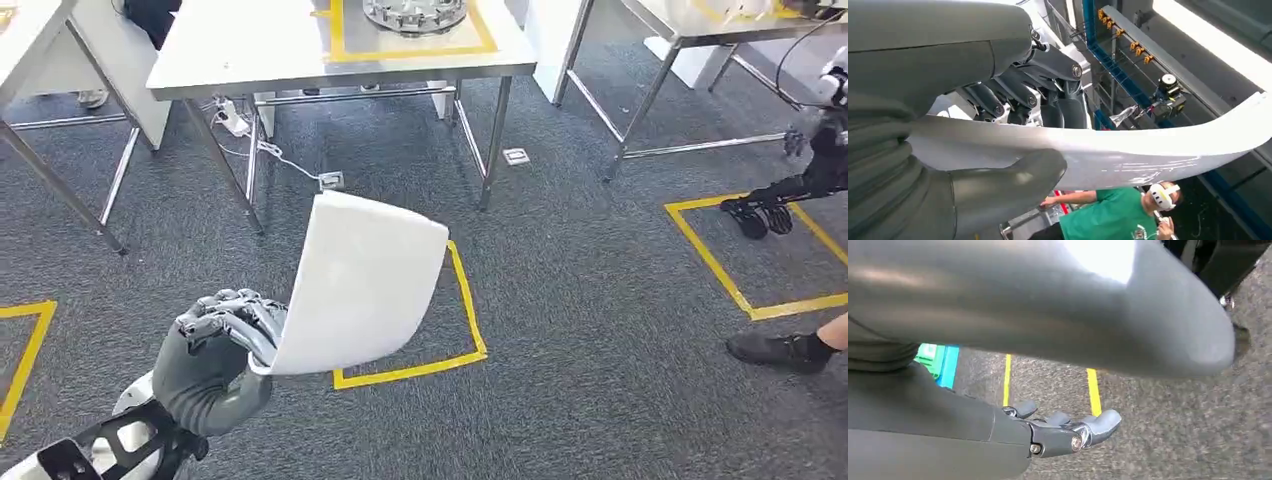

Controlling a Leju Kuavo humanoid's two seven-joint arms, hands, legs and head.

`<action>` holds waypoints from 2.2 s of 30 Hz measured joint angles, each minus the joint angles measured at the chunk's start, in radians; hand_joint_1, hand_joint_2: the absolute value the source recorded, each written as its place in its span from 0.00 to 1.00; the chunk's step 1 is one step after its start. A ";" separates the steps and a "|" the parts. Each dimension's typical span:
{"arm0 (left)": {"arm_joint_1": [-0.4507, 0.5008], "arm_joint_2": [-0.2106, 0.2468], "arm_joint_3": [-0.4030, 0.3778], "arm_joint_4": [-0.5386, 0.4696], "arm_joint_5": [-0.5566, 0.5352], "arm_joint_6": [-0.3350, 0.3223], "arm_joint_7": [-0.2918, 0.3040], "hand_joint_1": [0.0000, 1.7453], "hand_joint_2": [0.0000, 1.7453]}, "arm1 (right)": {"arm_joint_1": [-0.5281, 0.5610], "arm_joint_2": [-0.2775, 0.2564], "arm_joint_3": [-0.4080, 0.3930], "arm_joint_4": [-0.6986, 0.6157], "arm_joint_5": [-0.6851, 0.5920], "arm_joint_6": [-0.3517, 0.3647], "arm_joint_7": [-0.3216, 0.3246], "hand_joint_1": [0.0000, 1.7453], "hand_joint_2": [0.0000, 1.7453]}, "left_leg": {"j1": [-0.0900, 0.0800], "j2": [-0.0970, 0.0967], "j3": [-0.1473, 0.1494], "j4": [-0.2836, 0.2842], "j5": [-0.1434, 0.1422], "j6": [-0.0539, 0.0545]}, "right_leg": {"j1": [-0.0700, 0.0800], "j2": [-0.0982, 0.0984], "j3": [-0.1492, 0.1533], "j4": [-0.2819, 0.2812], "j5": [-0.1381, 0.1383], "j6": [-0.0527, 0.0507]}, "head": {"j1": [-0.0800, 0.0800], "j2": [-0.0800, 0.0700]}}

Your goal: Take the parts from the cabinet and place them on the table.

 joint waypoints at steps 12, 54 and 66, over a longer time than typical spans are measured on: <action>-0.161 0.009 -0.049 0.103 0.056 -0.004 0.029 1.00 1.00 | -0.005 -0.011 0.001 0.000 -0.042 0.000 0.000 0.00 0.00 | 0.008 0.005 -0.139 0.276 -0.125 -0.055 | 0.000 0.005 0.101 -0.133 -0.004 -0.044 | -0.016 0.000; -0.021 -0.012 -0.040 -0.004 -0.059 0.014 0.045 1.00 1.00 | -0.004 -0.010 0.003 0.000 -0.019 -0.001 0.010 0.00 0.00 | 0.012 0.014 -0.032 0.003 0.034 -0.005 | 0.006 0.010 0.141 -0.077 -0.032 0.005 | -0.014 0.000; -0.041 -0.021 -0.048 -0.005 -0.040 0.010 0.056 1.00 1.00 | 0.002 -0.014 0.003 0.000 -0.021 0.004 0.029 0.00 0.00 | 0.006 0.010 0.057 -0.009 -0.054 -0.030 | 0.016 0.003 0.027 -0.112 0.033 -0.018 | 0.000 0.000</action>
